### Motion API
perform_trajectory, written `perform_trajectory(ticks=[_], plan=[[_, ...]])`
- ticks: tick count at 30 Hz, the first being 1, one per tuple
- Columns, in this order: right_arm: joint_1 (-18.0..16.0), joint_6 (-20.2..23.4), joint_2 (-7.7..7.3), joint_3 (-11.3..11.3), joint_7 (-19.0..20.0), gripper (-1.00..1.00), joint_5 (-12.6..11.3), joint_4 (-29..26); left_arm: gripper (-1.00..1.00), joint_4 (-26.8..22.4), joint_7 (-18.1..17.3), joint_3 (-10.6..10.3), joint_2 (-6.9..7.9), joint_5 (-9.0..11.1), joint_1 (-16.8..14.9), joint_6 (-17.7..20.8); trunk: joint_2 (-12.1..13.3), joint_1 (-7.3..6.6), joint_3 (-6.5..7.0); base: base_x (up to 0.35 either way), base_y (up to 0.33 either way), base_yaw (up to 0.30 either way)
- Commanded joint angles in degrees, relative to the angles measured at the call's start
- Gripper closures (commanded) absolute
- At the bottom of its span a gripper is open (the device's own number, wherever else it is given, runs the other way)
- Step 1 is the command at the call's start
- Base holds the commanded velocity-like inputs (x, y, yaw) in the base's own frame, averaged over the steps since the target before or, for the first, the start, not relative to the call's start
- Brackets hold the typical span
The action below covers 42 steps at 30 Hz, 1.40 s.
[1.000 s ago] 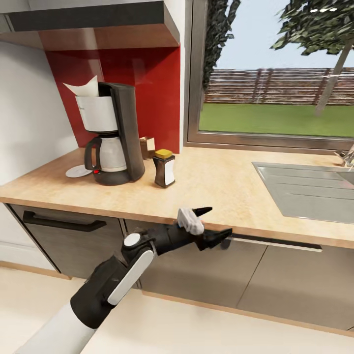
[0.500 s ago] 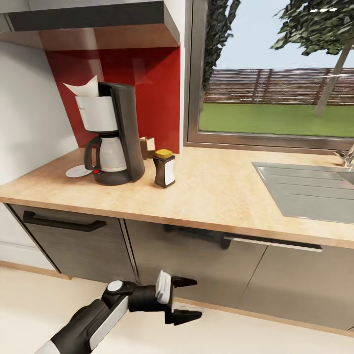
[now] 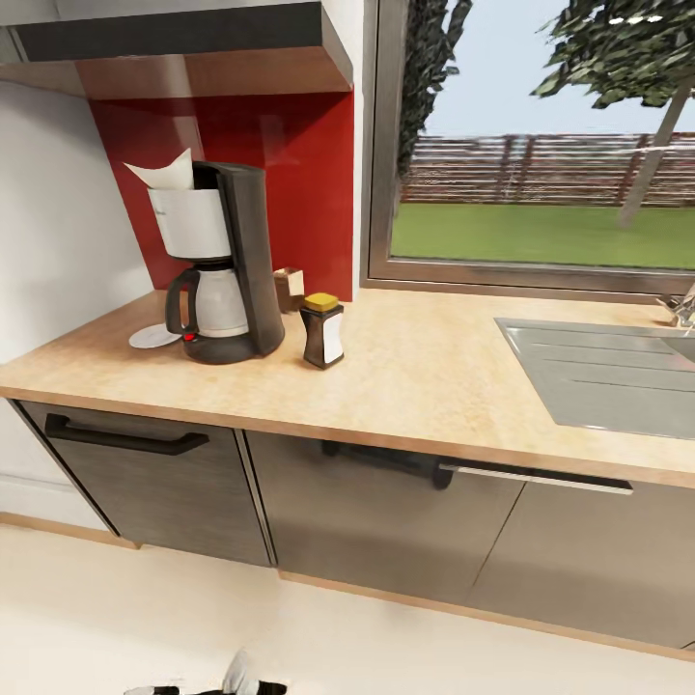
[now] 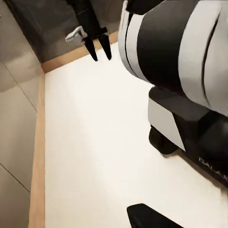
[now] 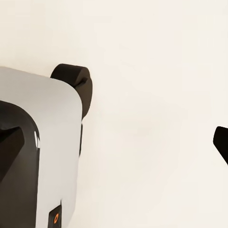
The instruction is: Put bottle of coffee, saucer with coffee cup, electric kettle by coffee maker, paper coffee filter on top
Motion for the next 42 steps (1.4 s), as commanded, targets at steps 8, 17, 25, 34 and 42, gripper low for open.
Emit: perform_trajectory(ticks=[8,17,25,34,42], plan=[[-0.08,-0.47,-0.06,0.52,0.25,-1.00,-11.48,0.25,-1.00,14.95,5.20,6.56,1.32,0.35,3.33,-2.87,-0.03,-0.01,-0.05,0.000,0.000,0.000],[-0.09,-0.58,-0.06,0.69,0.23,-1.00,-14.69,0.25,-1.00,15.36,15.50,6.94,1.43,0.37,4.21,-2.88,-0.03,-0.01,-0.05,0.000,0.000,0.000],[-0.07,-0.61,-0.11,0.66,0.23,-1.00,-14.94,0.25,-1.00,15.39,16.30,7.00,1.39,0.37,4.26,-2.88,-0.03,-0.01,-0.05,0.000,0.000,0.000],[-0.09,-0.52,-0.07,0.66,0.23,-1.00,-14.97,0.25,-1.00,15.39,16.34,7.01,1.38,0.38,4.26,-2.88,-0.03,-0.01,-0.05,0.000,0.000,0.000],[-0.07,-0.52,-0.10,0.59,0.23,-1.00,-15.05,0.26,-1.00,15.39,16.34,7.06,1.41,0.38,4.26,-2.88,-0.03,-0.01,-0.05,0.000,0.000,-0.113]])
